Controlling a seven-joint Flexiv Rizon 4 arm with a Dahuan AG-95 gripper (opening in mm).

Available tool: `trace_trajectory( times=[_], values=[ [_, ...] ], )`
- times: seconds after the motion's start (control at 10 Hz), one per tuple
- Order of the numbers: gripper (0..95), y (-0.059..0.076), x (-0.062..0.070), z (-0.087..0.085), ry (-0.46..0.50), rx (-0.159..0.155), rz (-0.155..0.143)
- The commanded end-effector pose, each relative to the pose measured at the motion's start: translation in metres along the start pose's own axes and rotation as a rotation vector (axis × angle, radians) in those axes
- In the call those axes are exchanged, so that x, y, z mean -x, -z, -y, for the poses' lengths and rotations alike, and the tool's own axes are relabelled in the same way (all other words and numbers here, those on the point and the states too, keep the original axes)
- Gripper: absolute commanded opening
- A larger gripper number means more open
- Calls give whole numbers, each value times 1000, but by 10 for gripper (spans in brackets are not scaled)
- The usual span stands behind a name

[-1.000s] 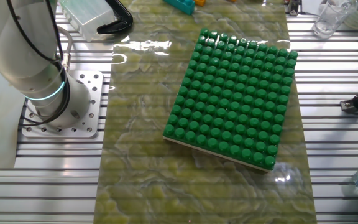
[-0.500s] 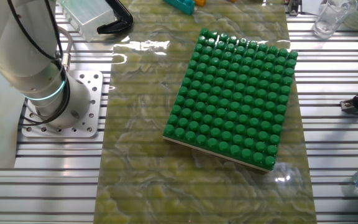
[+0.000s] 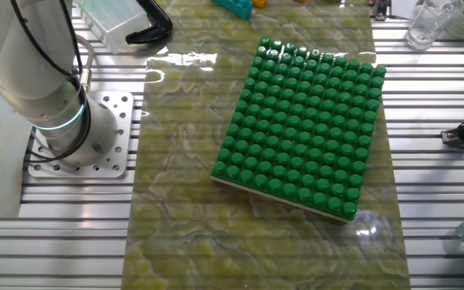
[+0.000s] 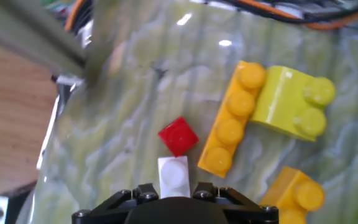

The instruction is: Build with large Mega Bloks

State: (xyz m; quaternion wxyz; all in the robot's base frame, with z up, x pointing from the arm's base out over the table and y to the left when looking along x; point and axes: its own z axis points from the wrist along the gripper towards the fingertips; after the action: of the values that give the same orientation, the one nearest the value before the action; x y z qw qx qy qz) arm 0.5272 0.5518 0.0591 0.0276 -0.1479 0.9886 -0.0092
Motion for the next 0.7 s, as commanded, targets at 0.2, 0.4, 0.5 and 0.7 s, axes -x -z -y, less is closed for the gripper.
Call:
trace_trajectory(
  times=[0.2,0.4,0.5,0.7],
  values=[
    [380,-9,-11,3,135,17,-34],
    [380,-10,-12,3,148,19,-46],
    [380,-12,-14,4,155,25,-55],
    [380,-16,-19,6,131,37,-55]
  ],
)
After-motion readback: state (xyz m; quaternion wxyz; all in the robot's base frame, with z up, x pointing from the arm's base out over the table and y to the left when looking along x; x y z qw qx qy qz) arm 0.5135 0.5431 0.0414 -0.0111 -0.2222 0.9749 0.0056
